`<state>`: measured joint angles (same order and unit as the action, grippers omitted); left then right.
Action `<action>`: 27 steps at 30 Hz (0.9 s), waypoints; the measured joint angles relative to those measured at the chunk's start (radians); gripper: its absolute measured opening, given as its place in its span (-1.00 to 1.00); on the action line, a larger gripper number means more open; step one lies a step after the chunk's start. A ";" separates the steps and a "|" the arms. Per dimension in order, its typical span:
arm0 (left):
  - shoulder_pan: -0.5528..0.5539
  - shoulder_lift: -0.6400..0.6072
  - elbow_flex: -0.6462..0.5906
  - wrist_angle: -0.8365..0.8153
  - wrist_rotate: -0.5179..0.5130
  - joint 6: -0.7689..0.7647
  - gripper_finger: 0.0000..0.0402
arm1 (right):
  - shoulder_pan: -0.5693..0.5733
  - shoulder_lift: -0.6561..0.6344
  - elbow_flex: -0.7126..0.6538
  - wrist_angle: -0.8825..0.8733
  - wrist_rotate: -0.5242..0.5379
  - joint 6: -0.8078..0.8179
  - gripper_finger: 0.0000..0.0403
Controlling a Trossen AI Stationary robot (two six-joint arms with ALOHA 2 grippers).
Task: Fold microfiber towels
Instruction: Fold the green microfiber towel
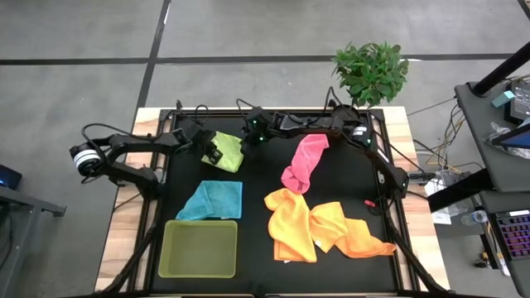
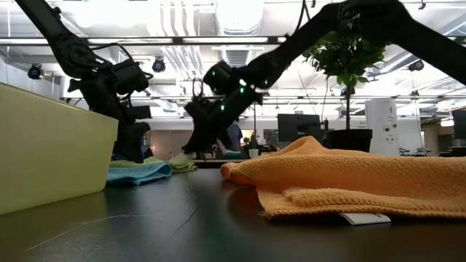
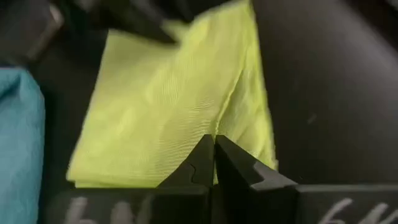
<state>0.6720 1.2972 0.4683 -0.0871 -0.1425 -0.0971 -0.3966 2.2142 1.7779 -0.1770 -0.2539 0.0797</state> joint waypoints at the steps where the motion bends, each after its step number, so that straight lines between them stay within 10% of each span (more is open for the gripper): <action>1: 0.000 0.000 0.000 0.000 0.000 0.000 -0.48 | 0.002 -0.013 0.000 -0.007 0.022 -0.013 -0.96; 10: -0.001 0.000 -0.011 0.001 0.000 0.000 -0.48 | 0.015 -0.048 -0.001 -0.045 0.210 -0.079 -0.96; 18: 0.000 0.000 -0.020 0.007 0.000 0.000 -0.48 | -0.005 -0.026 -0.005 -0.053 0.030 0.046 -0.88; 27: 0.000 0.000 -0.024 0.028 -0.001 0.000 -0.48 | -0.020 -0.026 -0.011 -0.033 -0.007 0.107 -0.33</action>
<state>0.6716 1.2972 0.4442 -0.0587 -0.1432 -0.0971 -0.4163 2.1880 1.7666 -0.2105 -0.2607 0.1864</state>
